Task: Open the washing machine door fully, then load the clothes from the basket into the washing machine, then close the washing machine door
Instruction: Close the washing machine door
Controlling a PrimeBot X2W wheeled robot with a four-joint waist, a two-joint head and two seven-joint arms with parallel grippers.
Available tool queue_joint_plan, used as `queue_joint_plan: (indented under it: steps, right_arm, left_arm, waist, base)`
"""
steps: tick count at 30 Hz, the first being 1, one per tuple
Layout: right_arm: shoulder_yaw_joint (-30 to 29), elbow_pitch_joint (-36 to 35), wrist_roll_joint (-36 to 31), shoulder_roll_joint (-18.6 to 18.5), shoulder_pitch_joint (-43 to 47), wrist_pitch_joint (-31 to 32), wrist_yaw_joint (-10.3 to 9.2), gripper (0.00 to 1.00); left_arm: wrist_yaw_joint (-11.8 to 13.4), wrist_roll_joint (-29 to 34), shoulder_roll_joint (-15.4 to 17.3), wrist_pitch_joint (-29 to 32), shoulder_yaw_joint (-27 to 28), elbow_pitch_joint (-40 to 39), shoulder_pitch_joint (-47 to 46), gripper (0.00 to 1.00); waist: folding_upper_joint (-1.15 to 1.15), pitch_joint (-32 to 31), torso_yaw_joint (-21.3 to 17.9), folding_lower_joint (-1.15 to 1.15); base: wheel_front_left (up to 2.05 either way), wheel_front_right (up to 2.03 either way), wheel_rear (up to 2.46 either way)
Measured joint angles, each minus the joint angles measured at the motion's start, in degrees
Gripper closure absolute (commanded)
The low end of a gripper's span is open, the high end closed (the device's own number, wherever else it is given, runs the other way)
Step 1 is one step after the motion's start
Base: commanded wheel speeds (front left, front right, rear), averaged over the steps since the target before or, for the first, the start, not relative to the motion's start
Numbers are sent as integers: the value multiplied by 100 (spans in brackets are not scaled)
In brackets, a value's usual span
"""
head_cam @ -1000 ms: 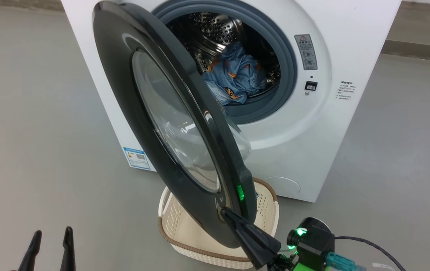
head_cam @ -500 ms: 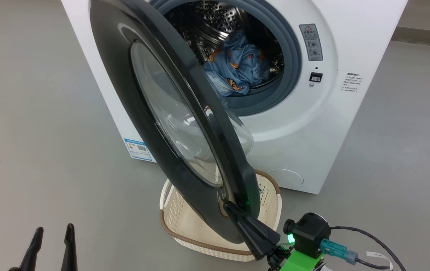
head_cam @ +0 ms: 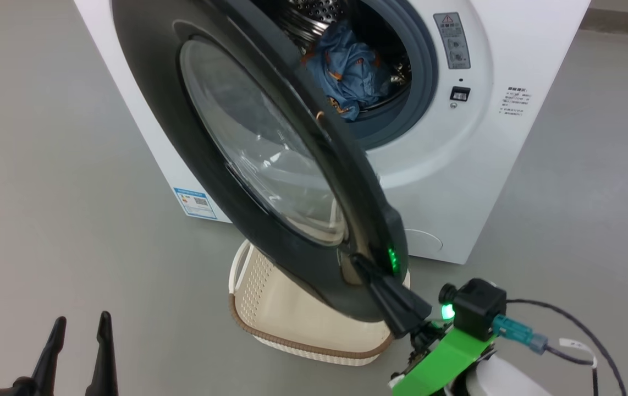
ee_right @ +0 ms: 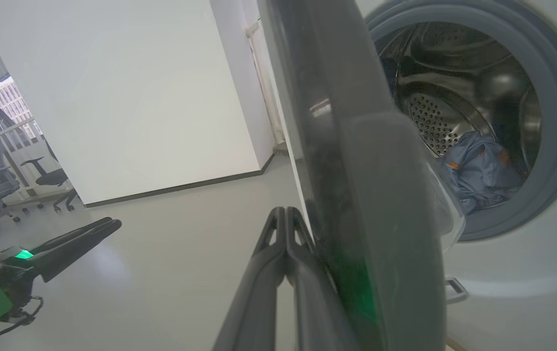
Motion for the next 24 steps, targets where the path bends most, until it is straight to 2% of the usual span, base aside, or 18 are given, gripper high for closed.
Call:
queue_joint_plan:
  steps: [24]
  right_arm:
    - [-1301, 378, -203, -302, -1111, 0, 0, 100]
  left_arm:
    - [0, -44, -140, 0, -189, -132, -719, 0]
  waist:
    - [0, 820, -49, 0]
  base:
    - [0, 0, 0]
